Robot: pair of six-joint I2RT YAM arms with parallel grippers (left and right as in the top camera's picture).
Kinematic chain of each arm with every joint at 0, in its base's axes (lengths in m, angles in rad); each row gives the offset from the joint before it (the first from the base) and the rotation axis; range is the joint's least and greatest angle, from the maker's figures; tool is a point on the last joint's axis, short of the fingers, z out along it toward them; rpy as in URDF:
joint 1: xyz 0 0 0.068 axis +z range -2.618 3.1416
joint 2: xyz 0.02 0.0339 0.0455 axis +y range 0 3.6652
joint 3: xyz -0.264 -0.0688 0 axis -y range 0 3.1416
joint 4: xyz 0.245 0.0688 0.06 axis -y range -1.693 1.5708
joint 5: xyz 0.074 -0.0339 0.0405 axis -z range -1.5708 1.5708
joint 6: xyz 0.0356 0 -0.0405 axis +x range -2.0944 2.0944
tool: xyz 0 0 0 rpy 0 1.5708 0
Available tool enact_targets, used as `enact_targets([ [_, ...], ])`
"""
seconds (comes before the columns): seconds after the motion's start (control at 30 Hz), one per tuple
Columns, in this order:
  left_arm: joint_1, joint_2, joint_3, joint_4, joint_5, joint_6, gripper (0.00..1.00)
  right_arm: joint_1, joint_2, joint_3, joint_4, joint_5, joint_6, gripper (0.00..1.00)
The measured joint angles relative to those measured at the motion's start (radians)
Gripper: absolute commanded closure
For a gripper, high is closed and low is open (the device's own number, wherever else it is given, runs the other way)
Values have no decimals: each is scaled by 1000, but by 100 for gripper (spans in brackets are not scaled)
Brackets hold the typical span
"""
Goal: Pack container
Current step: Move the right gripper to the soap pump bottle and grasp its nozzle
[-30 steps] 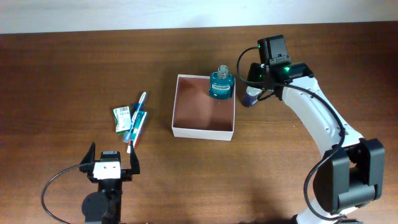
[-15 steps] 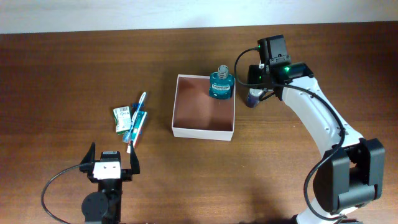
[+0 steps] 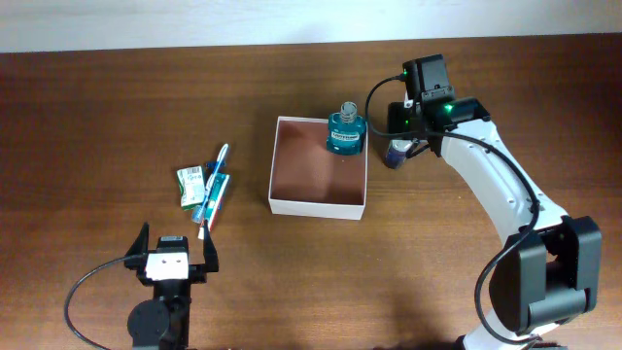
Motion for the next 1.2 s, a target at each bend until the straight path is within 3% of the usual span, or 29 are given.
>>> enact_targets([
  [0.3,0,0,0,0,0,0,1,0,0,-1,56,0,0,44],
  [0.6,0,0,0,0,0,0,1,0,0,-1,77,2,-3,68],
  [1.2,0,0,0,0,0,0,1,0,-1,-1,62,4,-35,69],
])
